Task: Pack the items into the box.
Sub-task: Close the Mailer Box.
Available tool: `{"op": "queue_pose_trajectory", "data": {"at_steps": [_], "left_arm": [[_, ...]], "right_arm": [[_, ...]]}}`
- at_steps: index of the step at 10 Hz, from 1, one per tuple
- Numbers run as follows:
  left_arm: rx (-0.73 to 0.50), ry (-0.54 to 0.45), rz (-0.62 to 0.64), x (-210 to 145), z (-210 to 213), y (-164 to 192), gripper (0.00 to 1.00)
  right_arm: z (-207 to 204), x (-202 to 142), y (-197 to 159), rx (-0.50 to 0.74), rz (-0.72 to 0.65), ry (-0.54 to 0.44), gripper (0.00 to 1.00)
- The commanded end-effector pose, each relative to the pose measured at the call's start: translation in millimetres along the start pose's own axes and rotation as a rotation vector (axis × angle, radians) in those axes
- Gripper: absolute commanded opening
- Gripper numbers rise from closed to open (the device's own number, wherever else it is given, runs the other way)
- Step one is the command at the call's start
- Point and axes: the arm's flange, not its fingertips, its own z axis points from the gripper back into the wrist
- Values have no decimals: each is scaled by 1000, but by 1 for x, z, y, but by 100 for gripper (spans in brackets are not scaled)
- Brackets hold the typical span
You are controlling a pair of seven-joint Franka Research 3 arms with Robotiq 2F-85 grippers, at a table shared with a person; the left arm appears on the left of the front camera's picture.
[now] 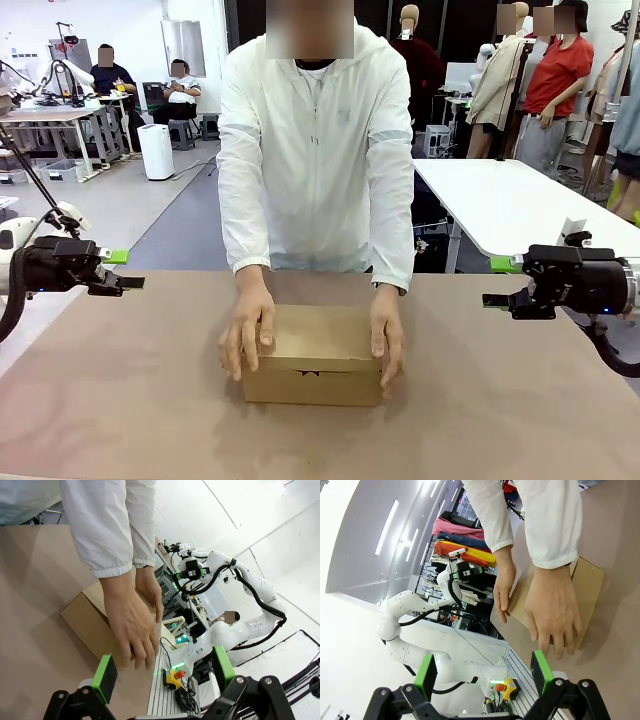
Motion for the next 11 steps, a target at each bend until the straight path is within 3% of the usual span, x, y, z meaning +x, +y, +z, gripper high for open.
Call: {"op": "queue_pose_trajectory", "data": {"at_steps": [1,11], "left_arm": [[-11,-4,-15,0,0,-3,100],[-11,-4,-15,0,0,-3,100]], "right_arm": [[0,1,1,3,16,-8,100],[0,1,1,3,16,-8,100]]}}
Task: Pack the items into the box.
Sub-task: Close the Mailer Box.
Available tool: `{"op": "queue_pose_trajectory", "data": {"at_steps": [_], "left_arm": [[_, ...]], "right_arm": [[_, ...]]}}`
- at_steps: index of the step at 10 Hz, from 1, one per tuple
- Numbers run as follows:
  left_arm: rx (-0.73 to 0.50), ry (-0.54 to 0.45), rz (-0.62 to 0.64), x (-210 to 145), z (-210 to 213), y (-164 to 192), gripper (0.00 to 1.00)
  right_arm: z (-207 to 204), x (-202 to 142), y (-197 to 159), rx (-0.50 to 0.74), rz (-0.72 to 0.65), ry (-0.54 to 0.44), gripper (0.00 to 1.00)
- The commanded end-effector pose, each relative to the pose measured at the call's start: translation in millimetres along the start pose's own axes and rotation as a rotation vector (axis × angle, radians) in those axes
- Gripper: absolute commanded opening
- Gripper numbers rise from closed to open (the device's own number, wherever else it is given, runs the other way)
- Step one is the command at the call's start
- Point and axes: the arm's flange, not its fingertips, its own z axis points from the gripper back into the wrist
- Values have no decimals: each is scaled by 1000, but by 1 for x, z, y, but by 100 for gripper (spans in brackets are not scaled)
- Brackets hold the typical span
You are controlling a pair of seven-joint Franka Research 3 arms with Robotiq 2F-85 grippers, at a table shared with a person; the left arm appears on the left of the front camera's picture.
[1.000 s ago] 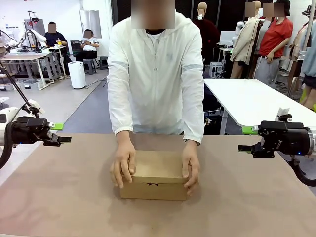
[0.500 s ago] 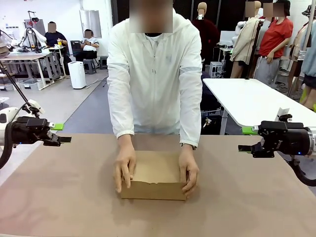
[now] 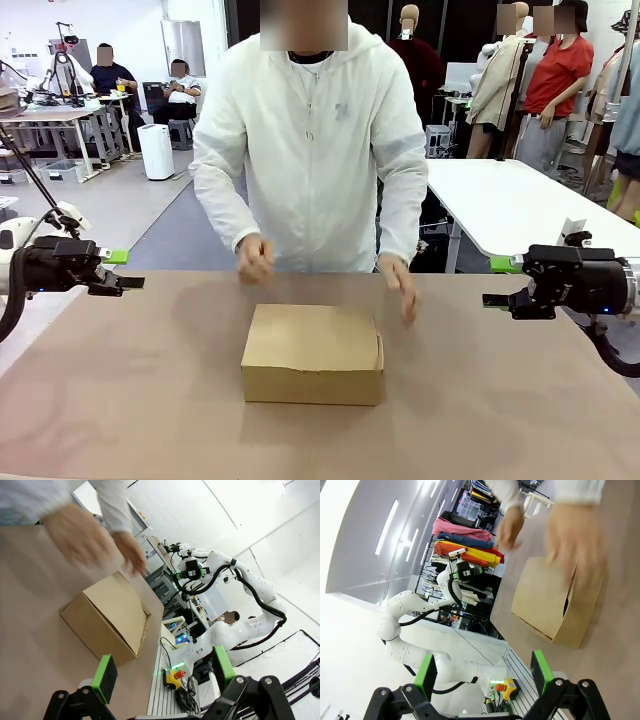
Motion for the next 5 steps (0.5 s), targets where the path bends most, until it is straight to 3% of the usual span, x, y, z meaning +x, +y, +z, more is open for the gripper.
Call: {"op": "queue_pose_trajectory", "data": {"at_steps": [1,5], "left_arm": [[-11,-4,-15,0,0,-3,100],[-11,-4,-15,0,0,-3,100]], "right_arm": [[0,1,1,3,16,-8,100],[0,1,1,3,16,-8,100]]}}
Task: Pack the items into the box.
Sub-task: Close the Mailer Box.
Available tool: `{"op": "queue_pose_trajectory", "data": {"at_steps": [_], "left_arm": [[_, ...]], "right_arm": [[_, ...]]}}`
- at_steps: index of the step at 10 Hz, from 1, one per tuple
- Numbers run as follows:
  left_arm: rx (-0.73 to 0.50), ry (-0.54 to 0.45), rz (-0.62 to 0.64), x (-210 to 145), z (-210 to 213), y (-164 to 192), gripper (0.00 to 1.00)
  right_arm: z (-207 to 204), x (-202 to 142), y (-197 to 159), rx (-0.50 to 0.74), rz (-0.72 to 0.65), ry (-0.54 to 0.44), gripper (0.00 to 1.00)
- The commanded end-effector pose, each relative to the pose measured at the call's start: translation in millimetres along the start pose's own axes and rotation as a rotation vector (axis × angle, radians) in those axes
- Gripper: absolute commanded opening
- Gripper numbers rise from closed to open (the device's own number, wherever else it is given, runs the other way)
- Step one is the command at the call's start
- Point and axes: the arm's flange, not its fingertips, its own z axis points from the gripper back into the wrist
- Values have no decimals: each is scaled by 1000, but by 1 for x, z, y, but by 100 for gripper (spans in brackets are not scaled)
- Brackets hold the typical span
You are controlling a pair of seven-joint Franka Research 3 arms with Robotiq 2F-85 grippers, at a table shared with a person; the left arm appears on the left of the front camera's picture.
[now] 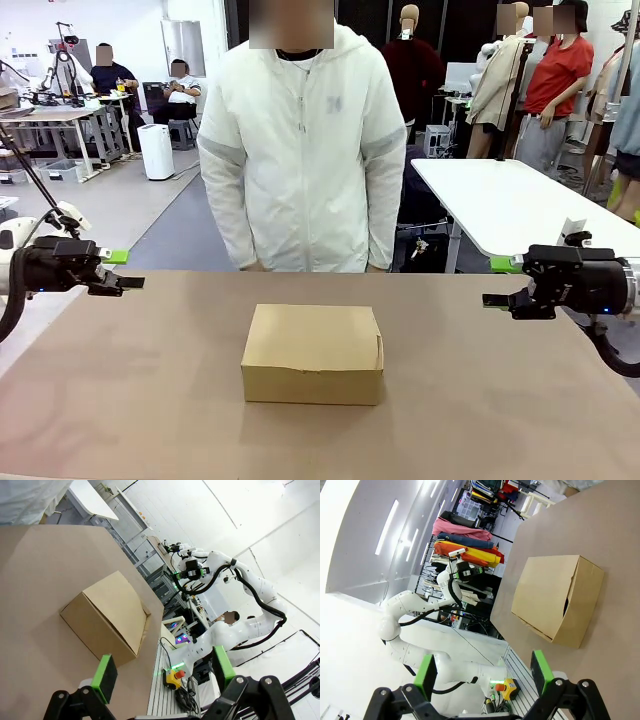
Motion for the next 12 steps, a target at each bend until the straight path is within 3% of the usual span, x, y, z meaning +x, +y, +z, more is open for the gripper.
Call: {"op": "queue_pose_trajectory", "data": {"at_steps": [1,12], "left_arm": [[-11,-4,-15,0,0,-3,100],[-11,-4,-15,0,0,-3,100]], "right_arm": [[0,1,1,3,16,-8,100],[0,1,1,3,16,-8,100]]}}
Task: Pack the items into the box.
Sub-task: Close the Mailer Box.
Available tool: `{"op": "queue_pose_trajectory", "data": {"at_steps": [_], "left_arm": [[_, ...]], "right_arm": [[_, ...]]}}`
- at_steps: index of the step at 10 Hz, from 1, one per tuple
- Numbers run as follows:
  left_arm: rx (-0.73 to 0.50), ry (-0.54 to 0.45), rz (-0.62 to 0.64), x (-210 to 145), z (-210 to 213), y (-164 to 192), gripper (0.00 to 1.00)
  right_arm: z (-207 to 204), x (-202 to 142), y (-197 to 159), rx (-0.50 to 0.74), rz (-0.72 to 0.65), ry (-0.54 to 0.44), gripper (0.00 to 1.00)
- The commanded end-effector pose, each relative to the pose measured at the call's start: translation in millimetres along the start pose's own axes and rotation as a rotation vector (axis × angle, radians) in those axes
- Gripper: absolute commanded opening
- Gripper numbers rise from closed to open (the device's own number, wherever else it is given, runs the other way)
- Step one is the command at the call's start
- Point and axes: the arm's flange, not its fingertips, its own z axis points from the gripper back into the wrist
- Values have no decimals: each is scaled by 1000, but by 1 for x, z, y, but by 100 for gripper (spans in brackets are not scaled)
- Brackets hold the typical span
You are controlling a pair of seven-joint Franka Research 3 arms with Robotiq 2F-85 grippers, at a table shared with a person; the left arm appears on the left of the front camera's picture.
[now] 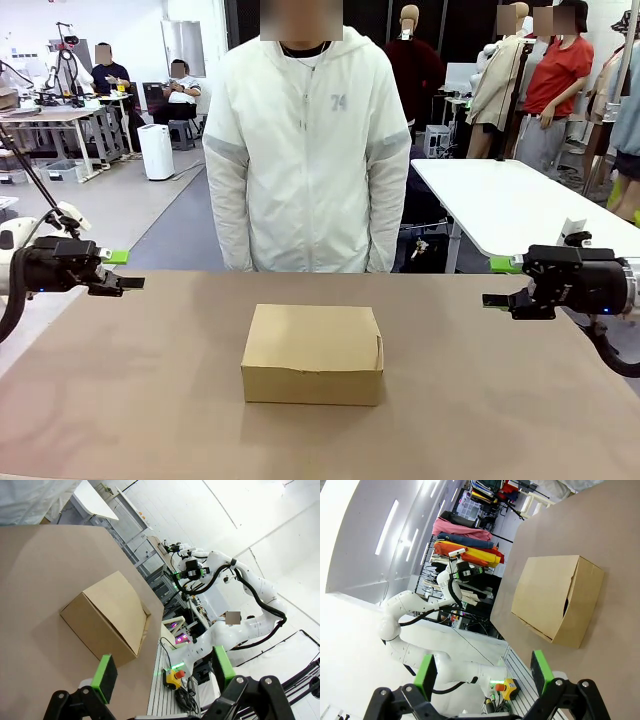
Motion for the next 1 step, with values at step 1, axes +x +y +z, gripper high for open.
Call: {"op": "queue_pose_trajectory", "data": {"at_steps": [1], "left_arm": [[-11,-4,-15,0,0,-3,100]], "right_arm": [[0,1,1,3,16,-8,100]]}}
